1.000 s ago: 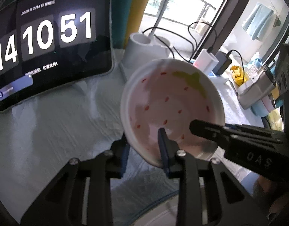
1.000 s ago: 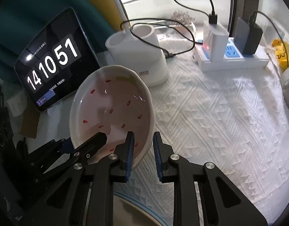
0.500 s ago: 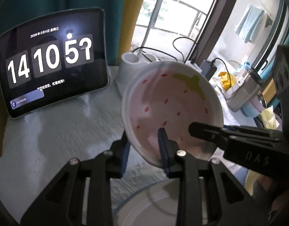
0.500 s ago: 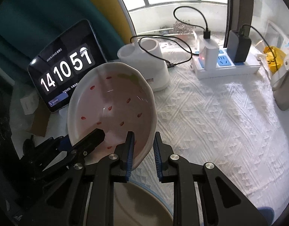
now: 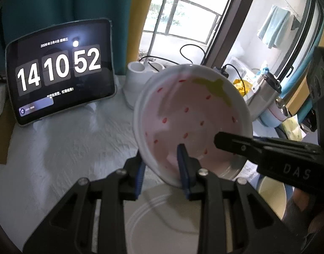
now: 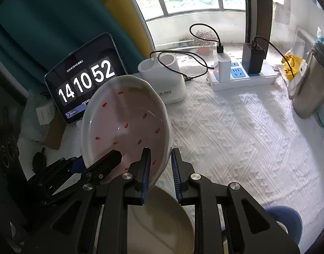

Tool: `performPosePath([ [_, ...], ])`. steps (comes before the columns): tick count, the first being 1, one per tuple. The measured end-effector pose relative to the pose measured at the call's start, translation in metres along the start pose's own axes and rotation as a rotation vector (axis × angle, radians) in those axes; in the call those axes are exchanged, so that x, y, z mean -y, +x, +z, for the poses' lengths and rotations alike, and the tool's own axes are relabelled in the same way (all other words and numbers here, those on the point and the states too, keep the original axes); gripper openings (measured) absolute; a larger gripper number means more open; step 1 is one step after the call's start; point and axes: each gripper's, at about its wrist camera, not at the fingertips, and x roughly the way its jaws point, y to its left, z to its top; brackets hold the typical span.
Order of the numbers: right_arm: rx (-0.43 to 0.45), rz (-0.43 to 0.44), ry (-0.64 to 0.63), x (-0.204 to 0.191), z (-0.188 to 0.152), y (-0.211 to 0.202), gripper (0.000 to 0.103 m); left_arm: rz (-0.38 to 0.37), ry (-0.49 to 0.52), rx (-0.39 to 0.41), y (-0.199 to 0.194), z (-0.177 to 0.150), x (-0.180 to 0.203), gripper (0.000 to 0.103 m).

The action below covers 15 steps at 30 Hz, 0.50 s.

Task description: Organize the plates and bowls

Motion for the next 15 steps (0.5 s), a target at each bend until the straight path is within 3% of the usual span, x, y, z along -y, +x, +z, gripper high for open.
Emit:
performPosePath([
  [15, 0.027, 0.010, -0.001, 0.007, -0.022, -0.034, 0.022, -0.008, 0.037, 0.026, -0.026, -0.014, 0.027, 0.030],
])
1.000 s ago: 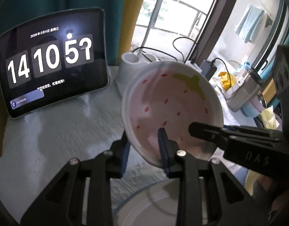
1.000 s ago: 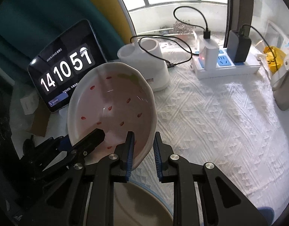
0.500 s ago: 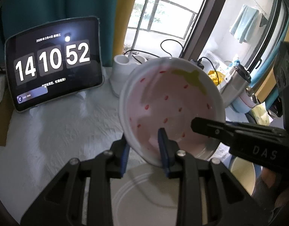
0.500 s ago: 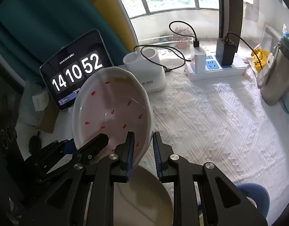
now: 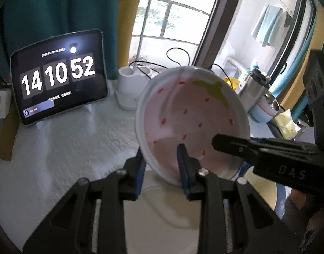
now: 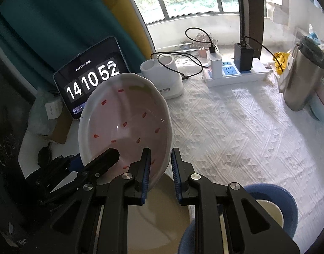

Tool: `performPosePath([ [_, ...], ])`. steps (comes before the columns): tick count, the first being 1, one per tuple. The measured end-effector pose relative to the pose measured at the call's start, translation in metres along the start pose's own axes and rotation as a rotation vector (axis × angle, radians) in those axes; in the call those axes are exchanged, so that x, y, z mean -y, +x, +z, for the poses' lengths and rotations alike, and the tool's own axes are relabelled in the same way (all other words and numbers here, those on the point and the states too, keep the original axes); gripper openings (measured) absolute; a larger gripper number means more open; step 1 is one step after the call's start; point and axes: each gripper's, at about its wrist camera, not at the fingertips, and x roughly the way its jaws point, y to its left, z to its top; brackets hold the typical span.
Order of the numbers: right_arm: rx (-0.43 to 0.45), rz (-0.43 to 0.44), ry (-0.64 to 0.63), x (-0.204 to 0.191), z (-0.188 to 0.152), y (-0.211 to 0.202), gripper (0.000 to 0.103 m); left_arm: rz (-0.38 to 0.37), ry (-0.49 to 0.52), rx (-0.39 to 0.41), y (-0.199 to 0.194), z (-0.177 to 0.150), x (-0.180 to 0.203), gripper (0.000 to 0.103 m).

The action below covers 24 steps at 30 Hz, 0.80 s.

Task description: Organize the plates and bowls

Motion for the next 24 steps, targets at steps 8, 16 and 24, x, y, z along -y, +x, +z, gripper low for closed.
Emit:
performPosePath([
  [8, 0.021, 0.003, 0.018, 0.015, -0.009, -0.019, 0.022, -0.012, 0.022, 0.003, -0.008, -0.003, 0.022, 0.030],
  [16, 0.049, 0.019, 0.032, 0.034, -0.020, -0.041, 0.022, -0.007, 0.050, 0.002, -0.014, -0.009, 0.051, 0.030],
  [24, 0.062, 0.007, 0.040, 0.057, -0.032, -0.059, 0.022, -0.021, 0.062, -0.010, -0.011, -0.018, 0.079, 0.030],
])
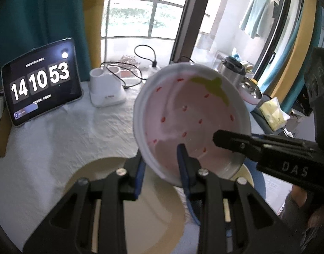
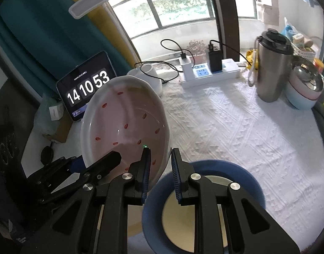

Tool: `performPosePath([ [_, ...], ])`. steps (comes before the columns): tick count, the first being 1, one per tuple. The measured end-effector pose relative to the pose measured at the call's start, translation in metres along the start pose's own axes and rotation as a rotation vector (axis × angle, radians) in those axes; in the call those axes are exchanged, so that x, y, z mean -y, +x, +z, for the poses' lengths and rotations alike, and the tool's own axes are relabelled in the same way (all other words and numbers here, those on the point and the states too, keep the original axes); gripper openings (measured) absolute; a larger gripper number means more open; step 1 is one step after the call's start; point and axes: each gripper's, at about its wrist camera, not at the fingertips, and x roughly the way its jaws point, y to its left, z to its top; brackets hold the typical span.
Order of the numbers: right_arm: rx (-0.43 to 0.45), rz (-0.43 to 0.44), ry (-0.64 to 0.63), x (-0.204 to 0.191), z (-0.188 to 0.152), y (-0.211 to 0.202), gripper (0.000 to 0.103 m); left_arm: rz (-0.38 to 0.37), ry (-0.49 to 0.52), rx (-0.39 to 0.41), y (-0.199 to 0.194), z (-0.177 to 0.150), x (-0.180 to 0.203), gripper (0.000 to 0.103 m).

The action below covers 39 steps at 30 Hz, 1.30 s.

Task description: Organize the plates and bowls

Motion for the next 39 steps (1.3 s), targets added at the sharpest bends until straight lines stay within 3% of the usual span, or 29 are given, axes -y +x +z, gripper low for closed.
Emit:
performPosePath([
  [17, -0.009, 0.008, 0.039, 0.041, -0.027, -0.021, 0.022, -0.011, 0.041, -0.042, 0.005, -0.020, 0.043, 0.030],
  [39, -0.061, 0.003, 0.041, 0.062, -0.060, -0.020, 0.022, -0.007, 0.057, -0.104, 0.016, -0.047, 0.061, 0.030],
])
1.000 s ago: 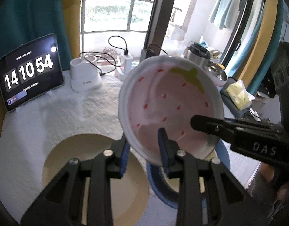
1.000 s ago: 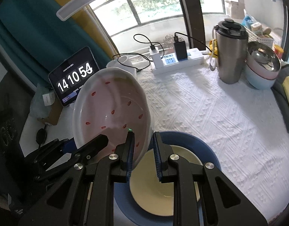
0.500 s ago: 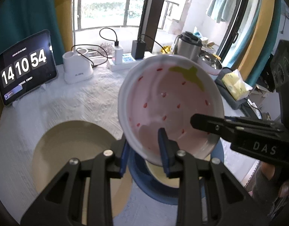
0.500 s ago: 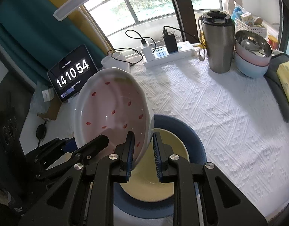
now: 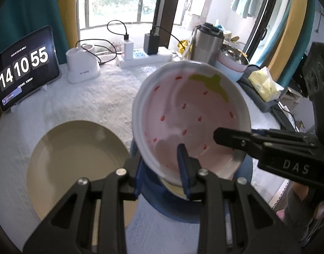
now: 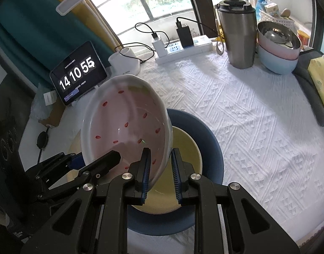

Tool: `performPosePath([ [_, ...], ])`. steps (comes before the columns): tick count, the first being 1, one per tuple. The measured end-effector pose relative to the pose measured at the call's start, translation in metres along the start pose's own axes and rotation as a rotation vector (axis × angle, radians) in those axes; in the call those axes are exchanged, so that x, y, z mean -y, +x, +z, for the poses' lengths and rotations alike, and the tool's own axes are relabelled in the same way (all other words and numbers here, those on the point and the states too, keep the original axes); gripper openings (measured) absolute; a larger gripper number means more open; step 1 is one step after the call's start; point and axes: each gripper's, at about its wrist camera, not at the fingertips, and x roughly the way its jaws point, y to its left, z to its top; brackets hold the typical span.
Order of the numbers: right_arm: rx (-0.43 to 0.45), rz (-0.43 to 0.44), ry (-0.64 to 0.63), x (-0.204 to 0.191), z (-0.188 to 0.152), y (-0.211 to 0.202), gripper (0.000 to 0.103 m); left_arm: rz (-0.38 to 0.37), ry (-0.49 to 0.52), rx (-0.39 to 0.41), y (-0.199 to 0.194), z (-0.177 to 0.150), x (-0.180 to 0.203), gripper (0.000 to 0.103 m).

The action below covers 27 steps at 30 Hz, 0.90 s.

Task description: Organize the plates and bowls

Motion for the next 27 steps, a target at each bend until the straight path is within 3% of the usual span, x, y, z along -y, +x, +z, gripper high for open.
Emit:
performPosePath([
  [27, -0.062, -0.070, -0.029, 0.012, -0.009, 0.013, 0.022, 0.022, 0.047, -0.032, 0.014, -0.012, 0.009, 0.030],
])
